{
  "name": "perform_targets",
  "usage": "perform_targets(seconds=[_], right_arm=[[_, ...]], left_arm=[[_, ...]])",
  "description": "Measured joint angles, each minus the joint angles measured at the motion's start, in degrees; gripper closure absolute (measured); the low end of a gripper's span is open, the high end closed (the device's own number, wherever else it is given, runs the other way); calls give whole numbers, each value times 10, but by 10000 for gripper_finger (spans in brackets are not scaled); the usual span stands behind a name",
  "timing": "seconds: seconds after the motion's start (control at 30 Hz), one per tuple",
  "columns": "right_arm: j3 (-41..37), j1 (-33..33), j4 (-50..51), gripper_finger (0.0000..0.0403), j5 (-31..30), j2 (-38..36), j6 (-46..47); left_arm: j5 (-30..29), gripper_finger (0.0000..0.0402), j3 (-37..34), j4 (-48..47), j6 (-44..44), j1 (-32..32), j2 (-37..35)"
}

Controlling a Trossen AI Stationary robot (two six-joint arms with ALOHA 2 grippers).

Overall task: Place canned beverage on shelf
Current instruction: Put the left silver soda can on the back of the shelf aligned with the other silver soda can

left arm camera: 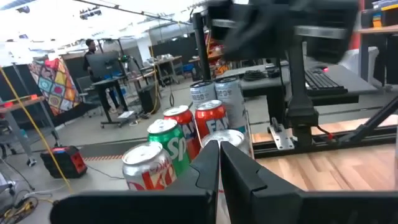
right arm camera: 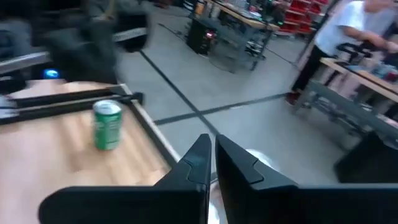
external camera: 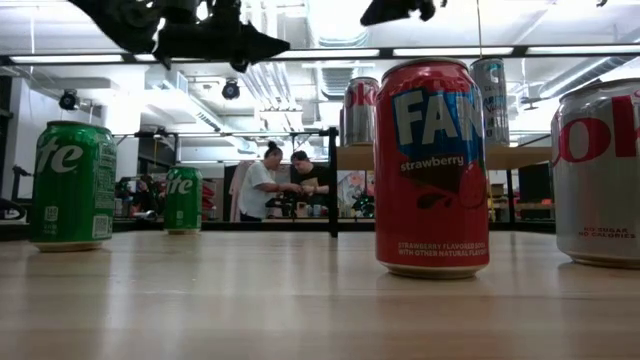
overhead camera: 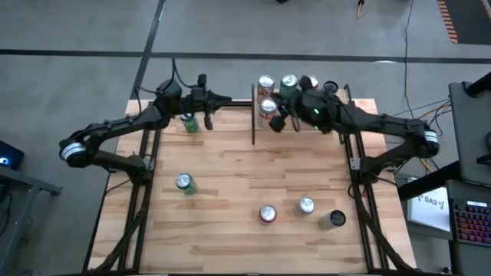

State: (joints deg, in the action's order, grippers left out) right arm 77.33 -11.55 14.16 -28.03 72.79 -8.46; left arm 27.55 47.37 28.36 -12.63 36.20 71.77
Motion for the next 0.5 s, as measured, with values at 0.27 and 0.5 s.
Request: perform_targets(seconds=[0.27, 0.5], right_arm=[[144, -85, 113, 394, 0, 100, 41], [261, -129, 273, 394, 49, 175, 118]], left_arm=[[-1, 402, -38, 39, -3, 0, -2], [-2, 402, -35, 38, -6, 3, 0]])
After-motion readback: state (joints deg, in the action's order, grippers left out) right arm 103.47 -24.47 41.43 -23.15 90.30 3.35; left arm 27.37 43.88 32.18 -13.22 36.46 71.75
